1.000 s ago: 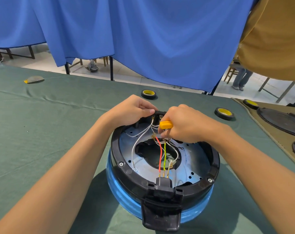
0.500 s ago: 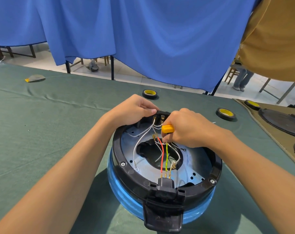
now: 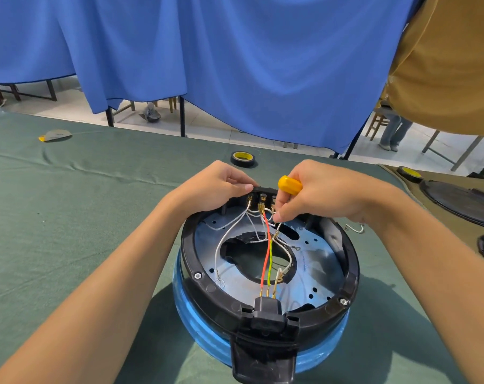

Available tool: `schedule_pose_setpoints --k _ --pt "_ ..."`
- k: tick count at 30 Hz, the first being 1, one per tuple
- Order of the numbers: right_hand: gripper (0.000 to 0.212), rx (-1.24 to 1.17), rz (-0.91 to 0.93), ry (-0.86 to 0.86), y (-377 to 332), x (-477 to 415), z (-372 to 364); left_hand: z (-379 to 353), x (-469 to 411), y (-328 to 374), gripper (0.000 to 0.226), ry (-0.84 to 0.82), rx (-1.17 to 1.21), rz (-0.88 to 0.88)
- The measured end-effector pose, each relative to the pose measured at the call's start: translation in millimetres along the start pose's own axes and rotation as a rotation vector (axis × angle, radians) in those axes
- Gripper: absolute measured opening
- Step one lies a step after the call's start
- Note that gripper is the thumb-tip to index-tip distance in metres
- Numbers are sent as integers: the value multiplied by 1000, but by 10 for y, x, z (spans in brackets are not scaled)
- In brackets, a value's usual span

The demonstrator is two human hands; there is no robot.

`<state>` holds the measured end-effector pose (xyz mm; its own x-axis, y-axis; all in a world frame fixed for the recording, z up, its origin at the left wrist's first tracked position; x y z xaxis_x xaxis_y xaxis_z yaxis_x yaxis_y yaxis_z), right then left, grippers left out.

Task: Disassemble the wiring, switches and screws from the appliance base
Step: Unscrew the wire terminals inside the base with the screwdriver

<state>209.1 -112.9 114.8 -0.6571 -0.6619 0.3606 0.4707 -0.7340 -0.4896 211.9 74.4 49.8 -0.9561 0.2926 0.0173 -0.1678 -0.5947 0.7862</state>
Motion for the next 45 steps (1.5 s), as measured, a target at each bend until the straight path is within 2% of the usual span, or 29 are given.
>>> schedule_pose_setpoints --k 4,7,11,14,18,22,26,29,33,38,45 --pt "30 -132 -89 -84 36 -23 -24 -2 -1 29 22 5 -84 0" --pt "49 -234 -125 -39 91 -90 -37 -10 8 60 23 -3 -172 -9" --pt "39 -379 -126 34 182 -111 19 -18 32 108 25 -15 -224 -14" --pt "37 -379 -132 60 229 -108 69 -19 34 177 28 -19 -281 -27" --pt "48 -393 -74 42 251 -43 132 -30 37 227 33 -36 -309 -7" --pt "57 -657 13 171 434 175 321 -61 28 207 27 -33 -395 26" --pt "51 -804 -92 395 835 367 391 -24 9 130 24 -3 -324 28" --pt "32 -821 -242 460 1167 395 291 -3 9 76 20 3 -267 14" --pt "20 -845 -416 409 1577 439 164 -13 -4 48 19 9 -227 0" --pt "24 -825 -575 303 1885 549 66 -7 -5 36 18 8 -198 -6" --pt "20 -644 -654 331 1982 464 43 -15 9 59 20 1 -166 9"
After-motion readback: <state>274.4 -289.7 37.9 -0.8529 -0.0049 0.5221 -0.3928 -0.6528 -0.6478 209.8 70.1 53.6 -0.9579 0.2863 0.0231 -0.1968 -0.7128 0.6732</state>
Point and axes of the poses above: each hand's wrist, its own x-axis away from the middle knuckle, its own z-axis out of the back of the hand, y = z × x, the point moved 2 cm from there along -x, towards the middle knuckle, and after that the axes turned 15 degrees about -y, right-handed, at the moved point
